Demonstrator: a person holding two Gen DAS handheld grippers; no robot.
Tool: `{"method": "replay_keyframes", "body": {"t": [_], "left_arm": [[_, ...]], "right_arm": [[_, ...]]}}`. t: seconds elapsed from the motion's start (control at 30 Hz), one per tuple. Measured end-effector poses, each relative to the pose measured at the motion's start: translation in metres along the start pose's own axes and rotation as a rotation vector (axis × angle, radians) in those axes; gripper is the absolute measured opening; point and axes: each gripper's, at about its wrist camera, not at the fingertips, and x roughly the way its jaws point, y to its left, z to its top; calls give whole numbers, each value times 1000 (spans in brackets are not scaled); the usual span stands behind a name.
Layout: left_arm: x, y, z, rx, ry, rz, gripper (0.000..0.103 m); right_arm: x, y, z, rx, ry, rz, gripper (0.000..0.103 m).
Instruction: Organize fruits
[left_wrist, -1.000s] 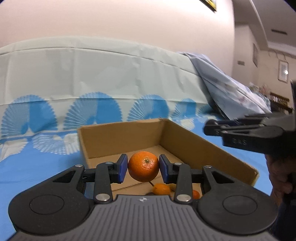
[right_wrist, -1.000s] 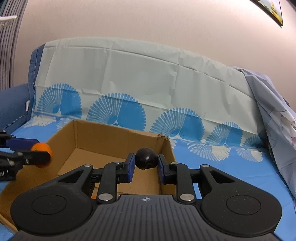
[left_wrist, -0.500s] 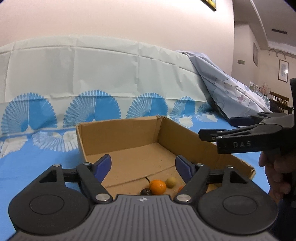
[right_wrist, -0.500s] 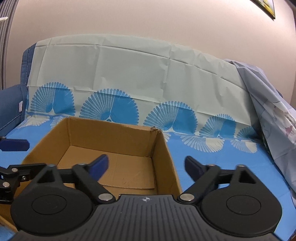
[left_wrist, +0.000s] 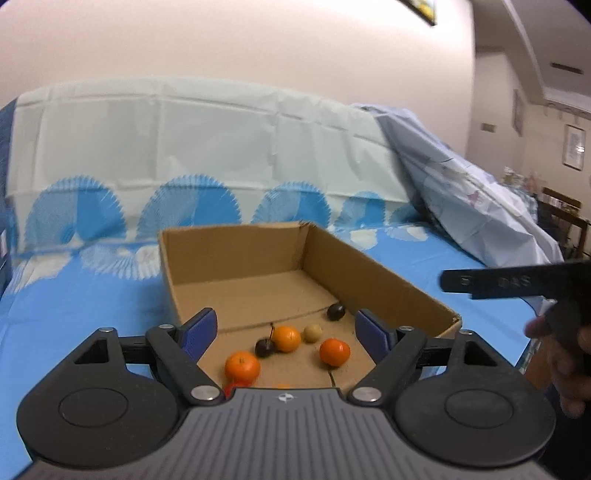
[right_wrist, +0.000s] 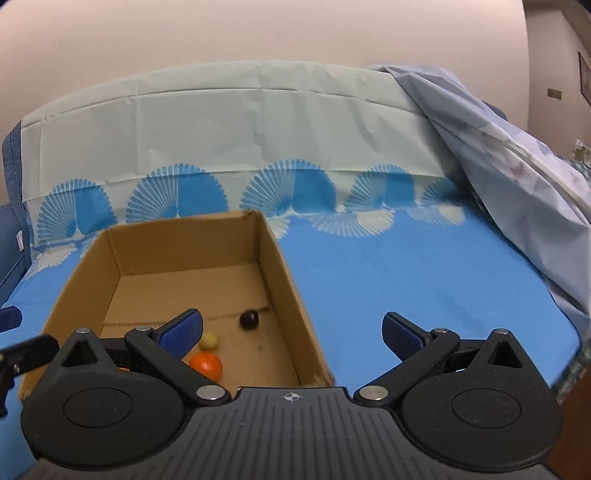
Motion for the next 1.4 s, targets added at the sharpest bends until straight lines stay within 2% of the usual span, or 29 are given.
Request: {"method": "replay_keyframes", "body": {"t": [0.1, 0.17, 0.27, 0.47, 0.77, 1.4], "left_arm": [[-7, -4, -3, -47, 58, 61, 89], [-13, -2, -6, -125, 92, 90, 103], [-16, -1, -10, -168, 129, 119, 103], [-6, -7, -14, -92, 142, 131, 103], [11, 7, -11, -165, 166, 185, 103], [13, 8, -11, -183, 180, 181, 103]], "right_arm": [[-13, -4, -9, 17, 4, -5, 102], [-16, -3, -14, 32, 31, -3, 102], [-17, 6, -20, -7, 56, 15, 102], [-9, 18, -18, -32, 54, 25, 102], [-1, 37, -20, -86, 65, 41, 102], [6, 45, -23, -136, 75, 35, 102]]}}
